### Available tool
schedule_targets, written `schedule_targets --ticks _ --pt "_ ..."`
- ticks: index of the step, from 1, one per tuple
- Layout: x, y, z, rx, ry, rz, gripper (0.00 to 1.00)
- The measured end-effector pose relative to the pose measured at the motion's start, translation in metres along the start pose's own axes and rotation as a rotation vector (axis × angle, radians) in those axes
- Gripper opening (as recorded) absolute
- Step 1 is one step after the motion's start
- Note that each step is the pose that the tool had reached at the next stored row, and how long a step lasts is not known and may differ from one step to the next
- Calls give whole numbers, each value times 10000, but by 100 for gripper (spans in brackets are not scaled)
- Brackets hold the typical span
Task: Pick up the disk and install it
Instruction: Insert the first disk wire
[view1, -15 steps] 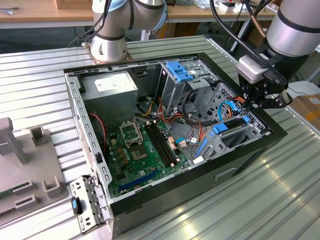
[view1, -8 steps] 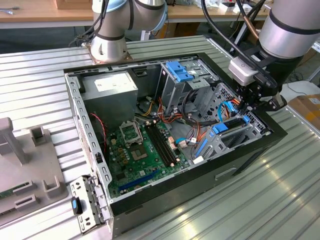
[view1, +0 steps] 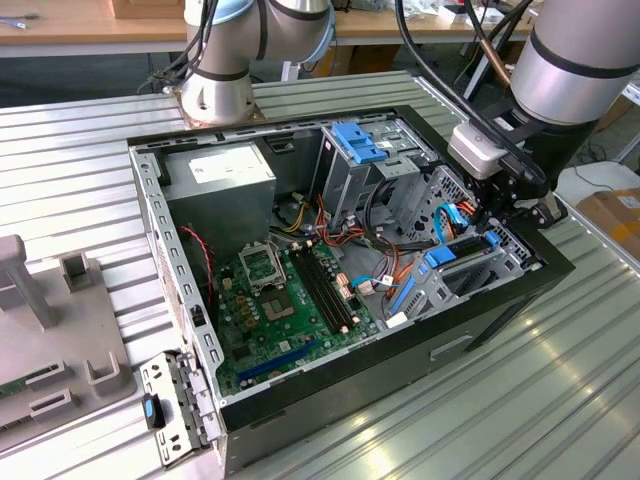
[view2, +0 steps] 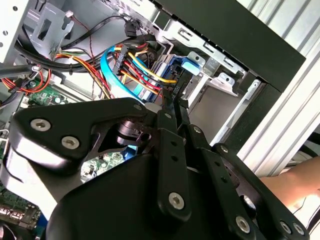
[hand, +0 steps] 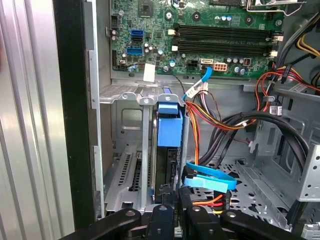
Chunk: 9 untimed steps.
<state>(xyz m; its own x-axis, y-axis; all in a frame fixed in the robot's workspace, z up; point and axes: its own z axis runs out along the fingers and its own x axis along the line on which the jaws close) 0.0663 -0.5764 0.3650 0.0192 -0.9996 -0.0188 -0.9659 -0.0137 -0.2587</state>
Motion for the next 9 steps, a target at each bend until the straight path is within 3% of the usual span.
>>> schedule_targets --ticks 5,6,8,9 --pt "1 14 48 -5 -33 -32 16" --pt "1 14 51 -4 -85 -20 16" --pt "2 14 51 -1 -257 26 16" --pt "2 14 52 0 -258 27 16"
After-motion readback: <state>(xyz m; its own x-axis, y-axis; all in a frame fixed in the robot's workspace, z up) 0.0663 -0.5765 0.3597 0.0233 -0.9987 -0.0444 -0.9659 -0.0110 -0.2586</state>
